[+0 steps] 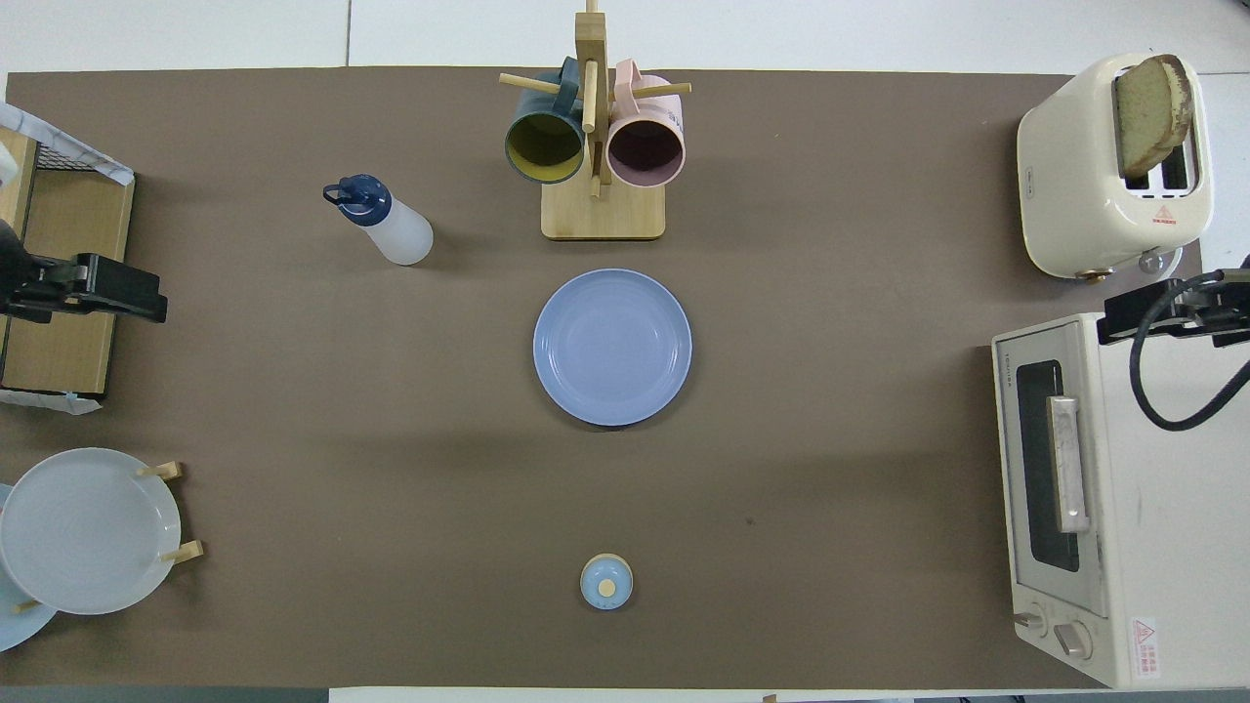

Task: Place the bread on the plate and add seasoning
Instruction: 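Move the left gripper out toward the white seasoning bottle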

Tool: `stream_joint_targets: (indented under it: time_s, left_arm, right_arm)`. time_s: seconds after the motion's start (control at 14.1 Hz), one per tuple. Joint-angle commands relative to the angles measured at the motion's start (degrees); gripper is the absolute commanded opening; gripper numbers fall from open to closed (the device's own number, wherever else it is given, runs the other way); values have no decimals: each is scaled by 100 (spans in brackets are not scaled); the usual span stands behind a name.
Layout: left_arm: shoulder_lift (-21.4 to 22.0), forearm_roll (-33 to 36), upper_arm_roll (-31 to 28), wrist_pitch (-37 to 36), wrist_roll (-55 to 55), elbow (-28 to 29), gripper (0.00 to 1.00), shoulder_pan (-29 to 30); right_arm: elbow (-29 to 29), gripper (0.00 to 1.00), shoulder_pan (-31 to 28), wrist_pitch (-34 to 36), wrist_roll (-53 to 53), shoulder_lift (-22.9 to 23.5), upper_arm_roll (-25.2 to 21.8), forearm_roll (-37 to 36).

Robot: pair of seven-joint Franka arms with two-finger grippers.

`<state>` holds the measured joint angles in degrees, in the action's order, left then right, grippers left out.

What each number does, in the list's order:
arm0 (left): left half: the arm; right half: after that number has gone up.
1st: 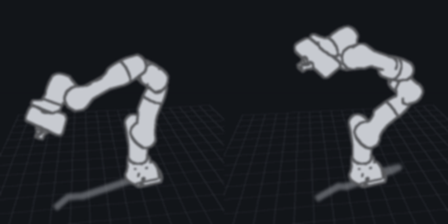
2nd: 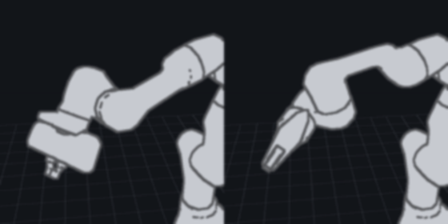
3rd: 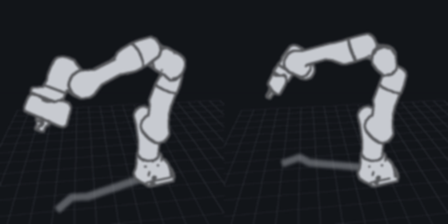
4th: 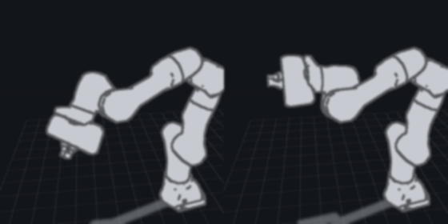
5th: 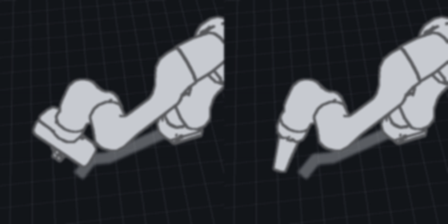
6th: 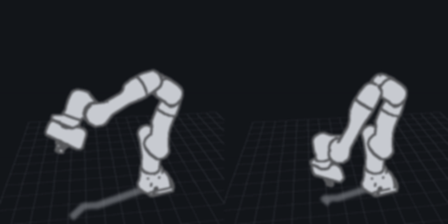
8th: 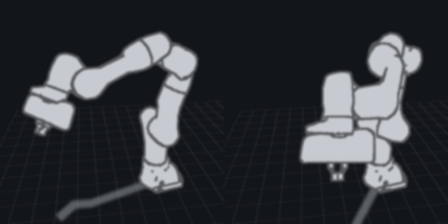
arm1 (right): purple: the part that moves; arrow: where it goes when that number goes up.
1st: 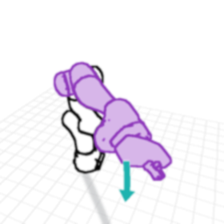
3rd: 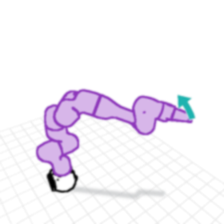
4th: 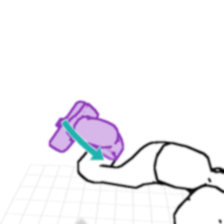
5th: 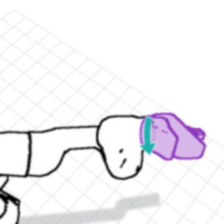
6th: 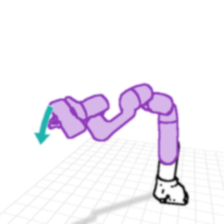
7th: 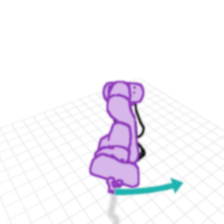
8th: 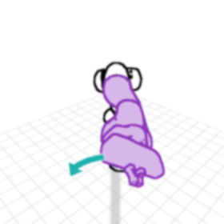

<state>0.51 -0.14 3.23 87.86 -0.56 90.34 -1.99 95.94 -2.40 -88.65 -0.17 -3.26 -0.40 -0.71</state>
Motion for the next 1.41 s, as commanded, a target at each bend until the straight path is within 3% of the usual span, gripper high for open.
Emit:
stream_joint_targets:
  time_s: [0.0,0.57,0.99,1.34]
  left_arm:
    - [160,-21,-24,65,47,194,100,-20]
    - [160,-21,-24,56,47,203,100,6]
    - [160,-3,-7,30,47,220,100,-91]
    - [467,-3,11,581,21,904,100,-117]
  right_arm:
    - [-49,100,-33,68,166,-17,31,-52]
    - [21,100,-86,41,175,-52,14,-60]
    - [197,100,-68,-2241,254,210,14,-245]
    - [153,100,-314,-3516,841,1001,5,-271]
